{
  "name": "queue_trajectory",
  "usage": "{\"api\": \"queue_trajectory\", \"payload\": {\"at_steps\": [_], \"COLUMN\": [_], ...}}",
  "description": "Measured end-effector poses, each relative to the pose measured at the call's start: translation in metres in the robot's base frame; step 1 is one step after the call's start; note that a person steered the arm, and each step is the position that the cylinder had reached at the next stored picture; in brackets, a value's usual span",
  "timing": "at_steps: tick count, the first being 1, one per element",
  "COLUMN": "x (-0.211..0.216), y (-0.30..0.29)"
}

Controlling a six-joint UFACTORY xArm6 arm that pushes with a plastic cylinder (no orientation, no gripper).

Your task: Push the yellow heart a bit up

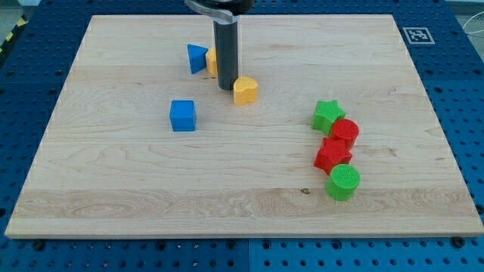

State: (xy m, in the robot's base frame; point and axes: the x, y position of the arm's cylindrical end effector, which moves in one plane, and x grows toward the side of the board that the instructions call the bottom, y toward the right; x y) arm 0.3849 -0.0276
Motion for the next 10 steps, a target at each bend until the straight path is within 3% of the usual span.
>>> {"api": "queue_trajectory", "payload": {"at_steps": [4, 5, 8, 10], "x": [0.079, 0.082, 0.009, 0.034], "y": [0.018, 0.031, 0.034, 0.035]}}
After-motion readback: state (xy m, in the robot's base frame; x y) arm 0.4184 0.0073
